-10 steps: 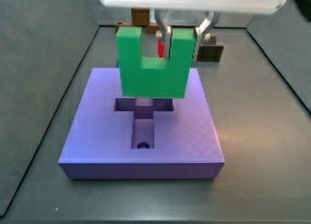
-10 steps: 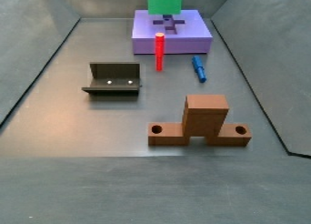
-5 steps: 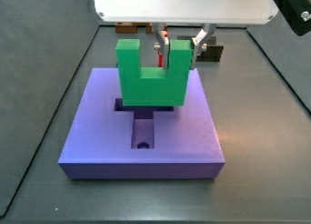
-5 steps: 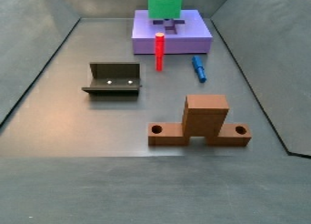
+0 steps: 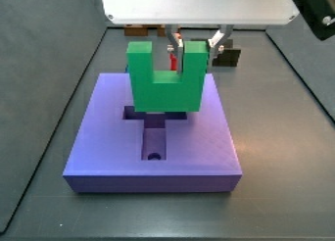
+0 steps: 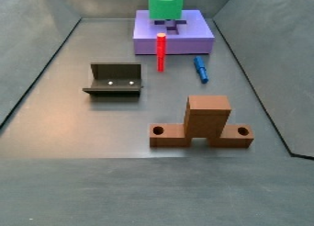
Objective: Pick up the green object. Move up. Move to above the board. Insert the green object.
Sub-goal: Insert the green object.
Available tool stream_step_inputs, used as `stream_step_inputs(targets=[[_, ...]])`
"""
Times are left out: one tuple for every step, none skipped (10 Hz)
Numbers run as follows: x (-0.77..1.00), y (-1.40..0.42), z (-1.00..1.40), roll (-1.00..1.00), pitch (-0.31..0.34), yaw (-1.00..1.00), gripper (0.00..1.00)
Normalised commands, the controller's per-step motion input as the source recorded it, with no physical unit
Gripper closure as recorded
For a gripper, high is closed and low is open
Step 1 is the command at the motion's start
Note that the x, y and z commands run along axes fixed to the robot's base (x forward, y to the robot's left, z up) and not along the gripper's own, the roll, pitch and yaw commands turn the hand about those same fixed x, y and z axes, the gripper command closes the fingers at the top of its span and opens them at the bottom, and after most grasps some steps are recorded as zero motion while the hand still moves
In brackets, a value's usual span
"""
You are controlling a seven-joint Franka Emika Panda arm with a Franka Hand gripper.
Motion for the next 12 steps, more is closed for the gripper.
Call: stream_step_inputs(targets=[[-0.13, -0.04, -0.15, 0.12, -0.064, 0.09, 1.0], [-0.21, -0.04, -0.09, 0.13, -0.064, 0.06, 1.0], [-0.17, -0.03, -0.07, 0.08, -0.06, 0.03, 1.0], [-0.22, -0.02, 0.0, 0.03, -0.063, 0.0, 1.0], [-0.18, 0.0, 0.0, 0.01, -0.046, 0.0, 1.0], [0.0, 0.0, -0.01, 0.0, -0.019, 0.0, 1.0], [0.09, 0.0, -0.13, 0.02, -0.027, 0.01, 1.0], [0.07, 0.0, -0.18, 0.04, -0.033, 0.02, 1.0], [0.0, 0.0, -0.13, 0.01, -0.041, 0.0, 1.0], [0.0, 0.0, -0.09, 0.0, -0.037, 0.0, 1.0], [-0.05, 0.0, -0.08, 0.0, -0.047, 0.0, 1.0], [-0.11, 0.0, -0.08, 0.0, -0.057, 0.0, 1.0]])
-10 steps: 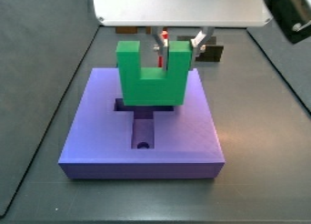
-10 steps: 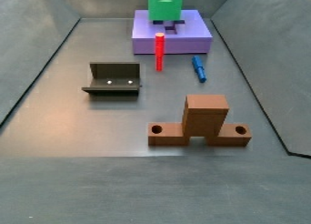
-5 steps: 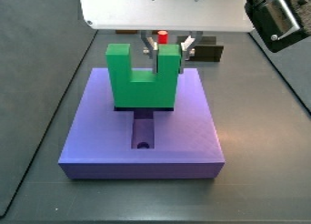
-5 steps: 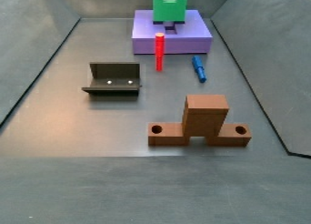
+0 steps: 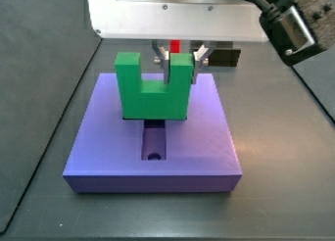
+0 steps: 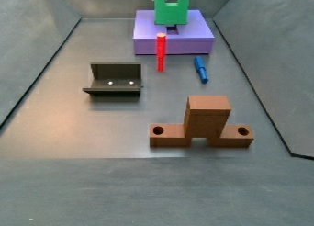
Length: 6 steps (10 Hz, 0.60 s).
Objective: Pick up the green object. Move up. Move to above the board. Insert the green object.
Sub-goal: Insert the green object.
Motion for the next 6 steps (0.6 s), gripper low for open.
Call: stream_step_inputs(targets=[[-0.07, 0.0, -0.13, 0.0, -0.064, 0.0, 1.0], [0.0, 0.0, -0.22, 0.04, -0.066, 0.0, 1.0], [0.0, 0.0, -0.28, 0.01, -0.083, 0.0, 1.0], [0.0, 0.0, -0.43, 0.0, -0.114, 0.0, 1.0], [0.0, 0.0, -0.61, 0.03, -0.13, 0.0, 1.0], [0.0, -0.02, -0.71, 0.15, -0.091, 0.0, 1.0]])
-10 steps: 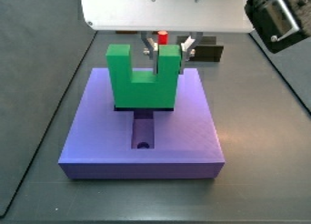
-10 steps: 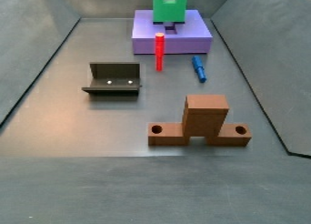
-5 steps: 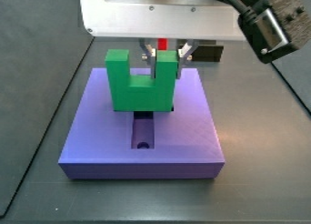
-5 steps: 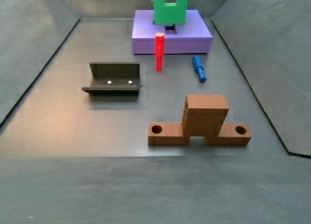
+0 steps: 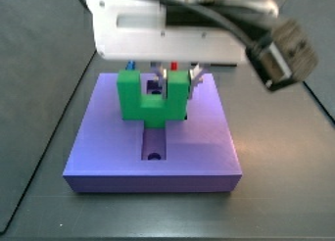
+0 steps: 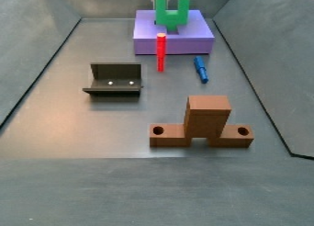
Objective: Pick up the green object. Move up. Move to above the board. Insert the green object.
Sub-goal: Insert the green object.
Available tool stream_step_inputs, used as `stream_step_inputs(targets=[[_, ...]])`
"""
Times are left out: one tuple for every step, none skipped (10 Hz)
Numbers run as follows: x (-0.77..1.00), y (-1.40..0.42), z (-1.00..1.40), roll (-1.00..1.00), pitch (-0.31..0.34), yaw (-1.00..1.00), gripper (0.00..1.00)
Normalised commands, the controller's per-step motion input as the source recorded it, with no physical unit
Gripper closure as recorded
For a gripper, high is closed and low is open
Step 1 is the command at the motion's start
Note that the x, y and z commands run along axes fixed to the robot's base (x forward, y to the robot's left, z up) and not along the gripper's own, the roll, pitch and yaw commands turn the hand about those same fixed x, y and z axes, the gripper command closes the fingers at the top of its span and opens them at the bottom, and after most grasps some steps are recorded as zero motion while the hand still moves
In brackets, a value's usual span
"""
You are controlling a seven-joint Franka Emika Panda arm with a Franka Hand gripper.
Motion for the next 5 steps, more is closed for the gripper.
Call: stream_step_inputs(targets=[[0.0, -0.02, -0.75, 0.23, -0.001, 0.0, 1.0], [0.0, -0.02, -0.68, 0.2, 0.0, 0.0, 1.0], [0.08, 0.0, 0.0, 0.05, 0.084, 0.0, 1.0], [0.0, 0.0, 0.0, 0.0, 0.009, 0.0, 1.0], [0.0, 0.0, 0.0, 0.0, 0.0, 0.0, 1.0]])
